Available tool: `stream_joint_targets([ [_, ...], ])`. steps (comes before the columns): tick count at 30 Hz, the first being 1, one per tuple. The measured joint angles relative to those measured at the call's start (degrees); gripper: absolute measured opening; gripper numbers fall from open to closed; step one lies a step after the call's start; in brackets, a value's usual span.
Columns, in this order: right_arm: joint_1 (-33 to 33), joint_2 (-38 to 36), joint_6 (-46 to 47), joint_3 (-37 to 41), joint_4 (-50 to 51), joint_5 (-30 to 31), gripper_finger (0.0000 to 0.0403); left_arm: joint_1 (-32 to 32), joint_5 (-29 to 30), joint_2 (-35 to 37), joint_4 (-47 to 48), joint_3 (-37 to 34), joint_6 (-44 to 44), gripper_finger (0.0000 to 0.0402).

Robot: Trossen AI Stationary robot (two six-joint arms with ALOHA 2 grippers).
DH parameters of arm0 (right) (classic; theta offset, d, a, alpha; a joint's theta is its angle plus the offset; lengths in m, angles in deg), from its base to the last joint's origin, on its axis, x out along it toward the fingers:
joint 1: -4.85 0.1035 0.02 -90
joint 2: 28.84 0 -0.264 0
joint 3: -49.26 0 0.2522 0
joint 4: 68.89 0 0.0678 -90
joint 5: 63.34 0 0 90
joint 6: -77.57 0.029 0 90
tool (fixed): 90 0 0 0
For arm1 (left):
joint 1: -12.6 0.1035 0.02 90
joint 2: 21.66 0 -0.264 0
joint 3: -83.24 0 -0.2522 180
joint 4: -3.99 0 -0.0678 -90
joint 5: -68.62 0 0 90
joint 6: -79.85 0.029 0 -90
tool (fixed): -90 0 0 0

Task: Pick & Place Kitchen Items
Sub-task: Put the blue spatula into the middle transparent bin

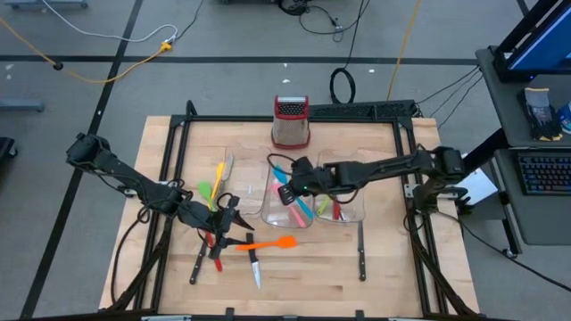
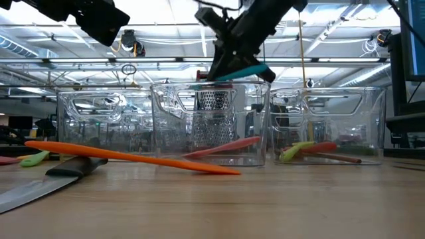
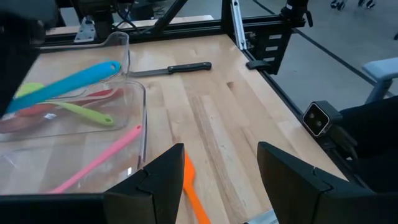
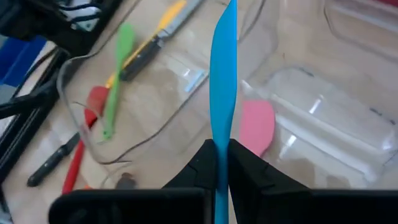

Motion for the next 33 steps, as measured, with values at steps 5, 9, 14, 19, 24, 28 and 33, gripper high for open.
stream_joint_targets([
  [5, -0.1, 2.1, 2.1, 0.0, 0.1, -2.5, 0.0012, -1.0, 0.0, 0.0, 0.0, 0.0, 0.1, 0.0207],
  [9, -0.1, 2.8, 2.7, 0.0, 0.1, -2.5, 0.0012, -2.1, 0.0, 0.0, 0.0, 0.0, 0.1, 0.0207],
  [14, -0.1, 2.8, 2.5, 0.0, -0.5, 0.7, 0.0012, -3.3, 0.0, 0.0, 0.0, 0.0, 0.2, 0.0207],
  [19, -0.2, 2.8, 2.6, 0.5, -3.8, 2.1, 0.0012, -4.3, 0.0, 0.0, 0.0, 0.0, 0.2, 0.0207],
  [24, -0.1, 2.8, 4.1, 2.4, -3.9, 2.1, 0.0013, -5.1, 0.1, 0.0, 0.0, 0.0, 0.1, 0.0207],
  [28, -0.1, 2.8, 6.1, 5.8, -5.2, 2.4, 0.0013, -5.6, 0.6, 0.0, -0.2, 0.0, 0.0, 0.0207],
  [33, -0.1, 2.8, 6.4, 10.5, -14.6, 2.1, 0.0013, -6.2, 2.0, 0.0, -0.2, 0.0, -0.1, 0.0207],
])
